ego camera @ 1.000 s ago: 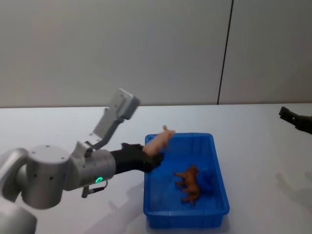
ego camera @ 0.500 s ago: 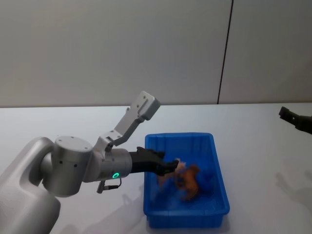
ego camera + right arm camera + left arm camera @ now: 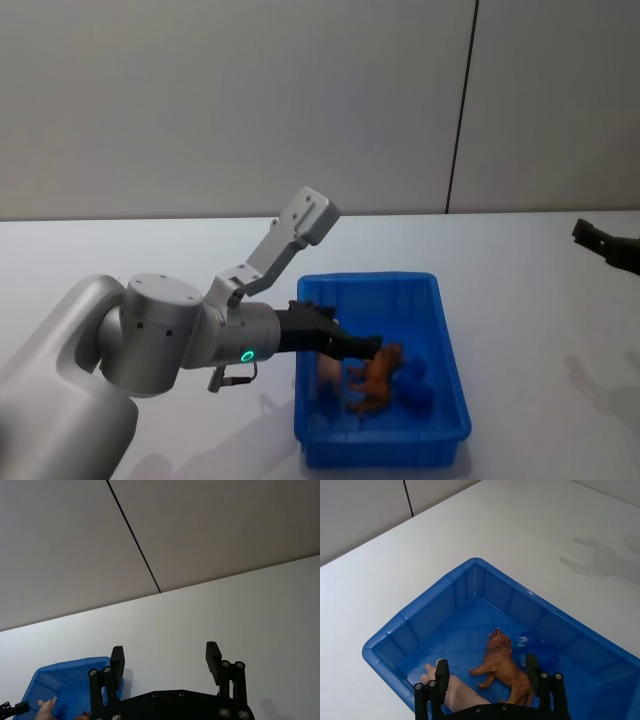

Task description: Pick up the two dolls from the table and place them into the box.

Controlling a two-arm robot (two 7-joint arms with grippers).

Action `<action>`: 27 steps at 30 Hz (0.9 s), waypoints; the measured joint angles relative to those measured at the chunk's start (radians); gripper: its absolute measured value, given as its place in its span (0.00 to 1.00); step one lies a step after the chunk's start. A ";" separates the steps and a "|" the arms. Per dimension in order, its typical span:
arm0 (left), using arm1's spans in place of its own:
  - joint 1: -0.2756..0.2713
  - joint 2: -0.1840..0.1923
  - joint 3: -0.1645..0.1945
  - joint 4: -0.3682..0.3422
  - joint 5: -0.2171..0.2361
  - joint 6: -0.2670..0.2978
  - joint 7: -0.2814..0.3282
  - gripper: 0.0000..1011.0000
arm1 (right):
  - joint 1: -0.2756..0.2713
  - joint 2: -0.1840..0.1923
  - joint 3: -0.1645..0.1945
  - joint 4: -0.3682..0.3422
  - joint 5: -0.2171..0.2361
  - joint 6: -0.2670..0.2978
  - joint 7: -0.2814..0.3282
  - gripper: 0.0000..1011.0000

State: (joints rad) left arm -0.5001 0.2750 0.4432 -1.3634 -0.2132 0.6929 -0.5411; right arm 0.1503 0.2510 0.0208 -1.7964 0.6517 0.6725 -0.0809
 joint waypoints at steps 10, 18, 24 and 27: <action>0.022 0.012 -0.009 -0.052 -0.013 -0.033 0.081 0.99 | 0.000 0.000 0.000 0.000 0.000 0.000 0.000 0.99; 0.055 0.031 -0.026 -0.124 -0.032 -0.070 0.184 0.99 | 0.000 0.000 0.000 0.000 0.000 0.000 0.000 0.99; 0.093 0.053 -0.044 -0.199 -0.054 -0.107 0.300 0.99 | 0.000 0.000 0.000 0.000 0.000 0.000 0.000 0.99; 0.109 0.062 -0.051 -0.226 -0.062 -0.120 0.342 0.99 | 0.000 0.000 0.000 0.000 0.000 0.000 0.000 0.99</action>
State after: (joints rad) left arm -0.3907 0.3369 0.3921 -1.5896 -0.2749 0.5731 -0.1992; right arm 0.1503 0.2510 0.0208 -1.7964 0.6517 0.6726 -0.0808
